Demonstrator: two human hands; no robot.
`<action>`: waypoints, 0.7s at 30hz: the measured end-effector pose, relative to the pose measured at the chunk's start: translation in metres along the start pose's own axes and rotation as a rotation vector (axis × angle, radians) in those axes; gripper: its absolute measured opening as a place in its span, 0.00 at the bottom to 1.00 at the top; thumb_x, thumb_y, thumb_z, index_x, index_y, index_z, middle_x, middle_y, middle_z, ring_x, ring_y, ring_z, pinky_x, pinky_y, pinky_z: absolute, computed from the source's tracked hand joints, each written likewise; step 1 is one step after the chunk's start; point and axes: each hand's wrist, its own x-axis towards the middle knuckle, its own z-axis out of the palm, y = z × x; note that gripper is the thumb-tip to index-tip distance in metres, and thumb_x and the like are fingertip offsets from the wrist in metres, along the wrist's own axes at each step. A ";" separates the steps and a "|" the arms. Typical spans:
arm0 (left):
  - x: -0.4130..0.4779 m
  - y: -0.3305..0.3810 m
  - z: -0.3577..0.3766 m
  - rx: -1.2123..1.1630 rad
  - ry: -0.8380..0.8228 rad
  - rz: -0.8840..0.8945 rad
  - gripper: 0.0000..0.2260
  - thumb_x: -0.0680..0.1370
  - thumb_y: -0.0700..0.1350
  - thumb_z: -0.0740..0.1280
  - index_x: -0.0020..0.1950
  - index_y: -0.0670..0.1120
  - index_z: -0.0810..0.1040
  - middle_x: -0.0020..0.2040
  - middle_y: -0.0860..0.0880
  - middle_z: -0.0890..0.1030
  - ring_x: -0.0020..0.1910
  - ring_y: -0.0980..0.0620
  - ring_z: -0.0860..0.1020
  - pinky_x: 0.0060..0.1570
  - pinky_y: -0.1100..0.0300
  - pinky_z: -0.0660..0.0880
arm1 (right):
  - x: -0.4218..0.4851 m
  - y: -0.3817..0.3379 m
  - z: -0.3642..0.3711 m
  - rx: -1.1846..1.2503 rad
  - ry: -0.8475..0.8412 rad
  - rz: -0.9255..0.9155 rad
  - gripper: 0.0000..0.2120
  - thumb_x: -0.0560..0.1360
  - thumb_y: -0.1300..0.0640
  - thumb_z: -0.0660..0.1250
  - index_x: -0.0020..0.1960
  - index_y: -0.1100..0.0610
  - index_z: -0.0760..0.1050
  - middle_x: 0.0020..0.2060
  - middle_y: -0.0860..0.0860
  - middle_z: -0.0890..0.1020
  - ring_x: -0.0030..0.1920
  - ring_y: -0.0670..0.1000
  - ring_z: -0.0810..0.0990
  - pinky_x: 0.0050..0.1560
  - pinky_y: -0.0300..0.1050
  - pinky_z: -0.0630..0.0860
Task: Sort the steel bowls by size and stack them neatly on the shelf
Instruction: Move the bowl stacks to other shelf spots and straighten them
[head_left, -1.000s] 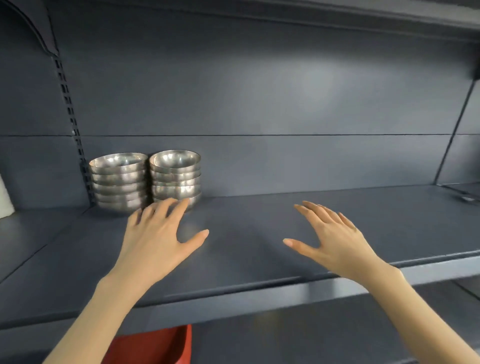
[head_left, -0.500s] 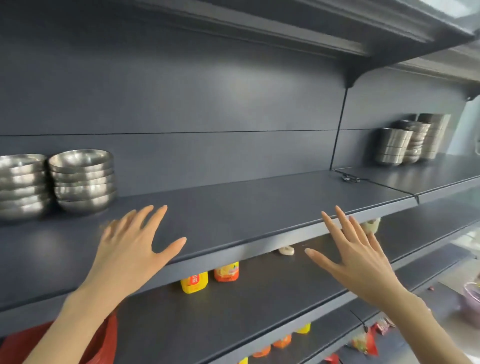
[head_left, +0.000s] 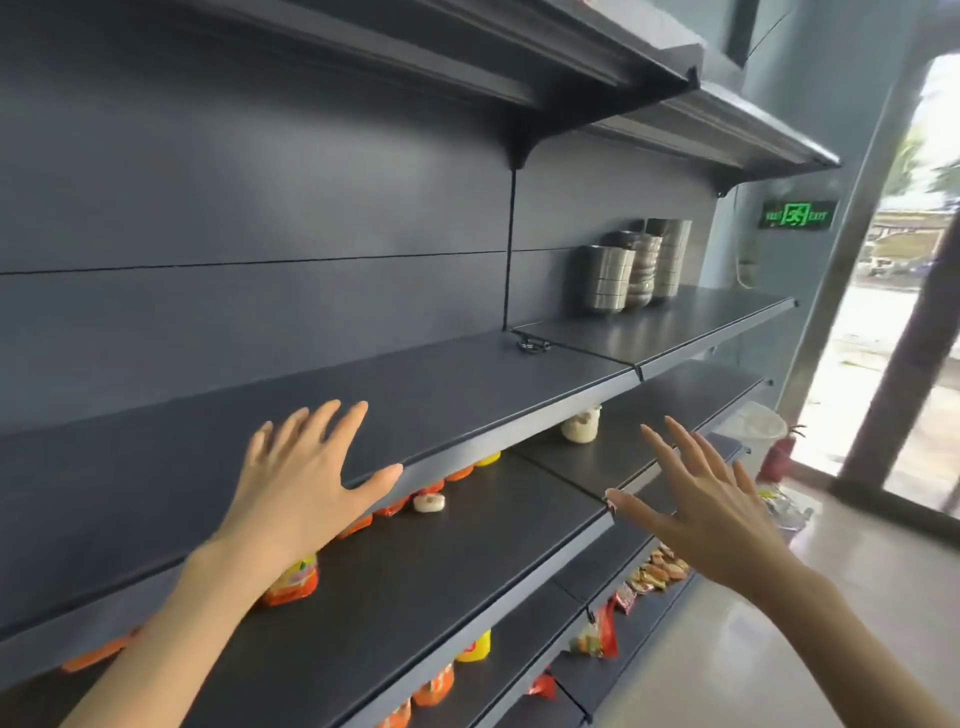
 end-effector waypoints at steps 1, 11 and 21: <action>0.012 0.011 0.006 -0.013 0.001 0.023 0.47 0.64 0.73 0.35 0.79 0.53 0.54 0.78 0.50 0.59 0.76 0.47 0.58 0.72 0.47 0.55 | 0.006 0.009 0.002 -0.005 0.001 0.025 0.52 0.58 0.21 0.30 0.77 0.44 0.38 0.78 0.47 0.40 0.78 0.53 0.43 0.74 0.58 0.43; 0.130 0.106 0.074 -0.119 -0.005 0.193 0.47 0.63 0.71 0.33 0.78 0.53 0.55 0.77 0.53 0.59 0.76 0.52 0.58 0.72 0.51 0.55 | 0.059 0.097 0.025 0.078 0.040 0.285 0.47 0.62 0.24 0.40 0.77 0.44 0.45 0.78 0.46 0.48 0.77 0.52 0.53 0.74 0.57 0.58; 0.217 0.206 0.117 -0.165 -0.042 0.259 0.46 0.63 0.72 0.33 0.78 0.55 0.52 0.78 0.55 0.57 0.76 0.54 0.56 0.72 0.52 0.55 | 0.118 0.197 0.051 0.075 0.005 0.384 0.47 0.63 0.25 0.41 0.77 0.45 0.45 0.78 0.47 0.47 0.78 0.51 0.51 0.76 0.54 0.53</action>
